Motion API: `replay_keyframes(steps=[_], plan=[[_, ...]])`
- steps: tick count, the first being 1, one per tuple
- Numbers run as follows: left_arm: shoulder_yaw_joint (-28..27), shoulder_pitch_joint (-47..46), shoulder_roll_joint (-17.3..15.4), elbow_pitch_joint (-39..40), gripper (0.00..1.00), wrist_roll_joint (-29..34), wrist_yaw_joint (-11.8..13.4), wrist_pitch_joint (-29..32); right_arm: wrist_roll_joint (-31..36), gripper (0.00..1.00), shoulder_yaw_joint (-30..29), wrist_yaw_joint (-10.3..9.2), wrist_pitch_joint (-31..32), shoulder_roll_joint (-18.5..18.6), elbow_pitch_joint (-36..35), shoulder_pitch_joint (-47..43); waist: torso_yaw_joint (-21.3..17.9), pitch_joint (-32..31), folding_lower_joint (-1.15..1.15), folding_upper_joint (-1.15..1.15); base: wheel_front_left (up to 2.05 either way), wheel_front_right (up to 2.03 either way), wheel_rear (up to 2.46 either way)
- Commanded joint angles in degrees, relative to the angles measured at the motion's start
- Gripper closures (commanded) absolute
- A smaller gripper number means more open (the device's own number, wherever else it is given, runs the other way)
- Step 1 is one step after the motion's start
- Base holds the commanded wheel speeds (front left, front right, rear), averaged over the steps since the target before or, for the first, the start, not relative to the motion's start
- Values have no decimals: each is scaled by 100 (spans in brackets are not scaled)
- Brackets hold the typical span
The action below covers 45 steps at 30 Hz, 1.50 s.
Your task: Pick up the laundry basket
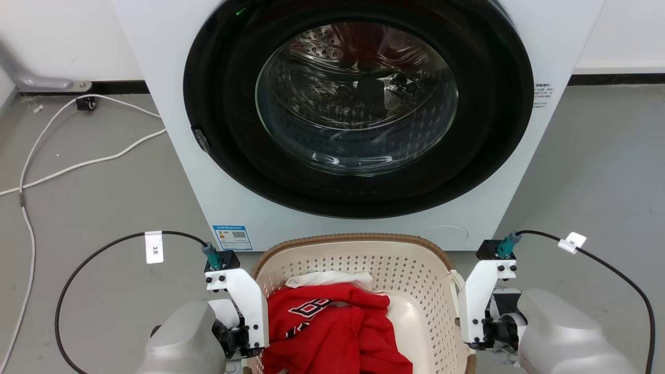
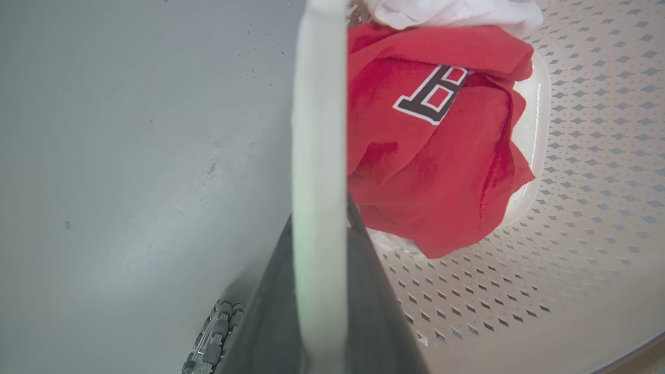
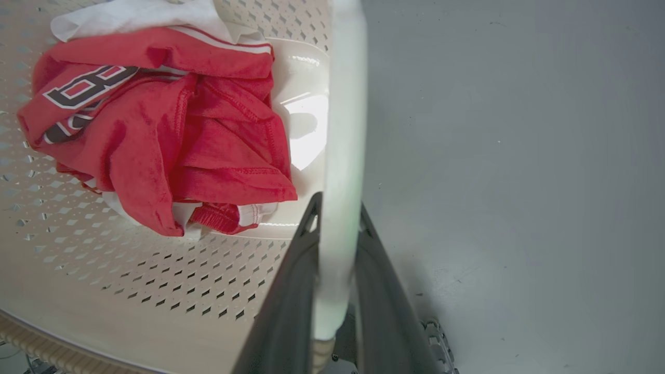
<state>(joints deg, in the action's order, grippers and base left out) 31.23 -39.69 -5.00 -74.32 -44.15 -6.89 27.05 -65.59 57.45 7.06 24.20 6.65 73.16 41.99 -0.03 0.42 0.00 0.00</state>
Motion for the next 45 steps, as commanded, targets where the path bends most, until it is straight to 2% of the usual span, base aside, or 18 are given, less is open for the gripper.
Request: replay_keyframes(steps=[1, 45], plan=[[17, -97, 161, 79, 100, -62, -87, -22, -49, 100, 18, 79, -25, -162, -72, 80, -5, 3, 0, 0, 0, 0, 0], [173, -91, 154, 81, 100, -217, -87, -45, -224, 100, 161, 80, -48, -172, -41, 80, 1, 14, 0, 0, 0, 0, 0]])
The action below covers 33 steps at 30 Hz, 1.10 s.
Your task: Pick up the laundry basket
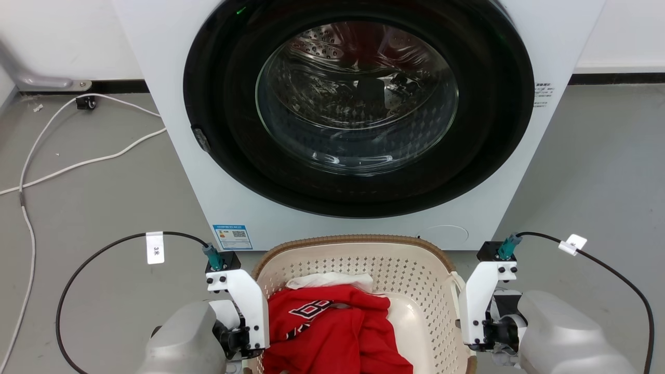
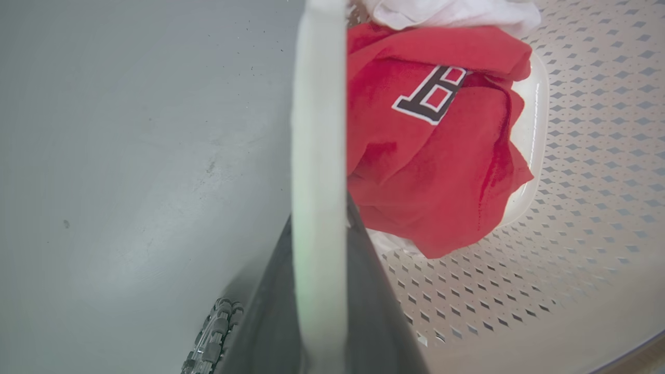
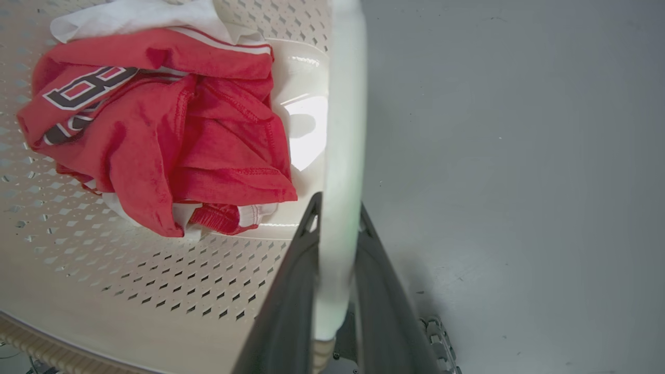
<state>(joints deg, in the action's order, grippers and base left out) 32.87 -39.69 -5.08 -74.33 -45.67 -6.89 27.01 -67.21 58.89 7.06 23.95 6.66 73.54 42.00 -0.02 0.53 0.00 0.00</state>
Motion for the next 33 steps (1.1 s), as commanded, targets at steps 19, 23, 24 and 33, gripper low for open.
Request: replay_keyframes(steps=[19, 23, 24, 33], plan=[[79, -56, 159, 83, 100, -123, -77, -51, -112, 100, 71, 80, -47, -176, -69, 31, 7, -17, 0, 0, 0, 0, 0], [87, -53, 157, 83, 100, -127, -78, -57, -126, 100, 80, 80, -57, -175, -67, 33, 5, -19, 0, 0, 0, 0, 0], [89, -51, 157, 84, 100, -127, -78, -58, -131, 100, 83, 80, -60, -174, -67, 32, 6, -19, 0, 0, 0, 0, 0], [109, -44, 158, 84, 100, -173, -65, -62, -147, 100, 118, 80, -48, -161, -57, 36, 6, -27, 0, 0, 0, 0, 0]])
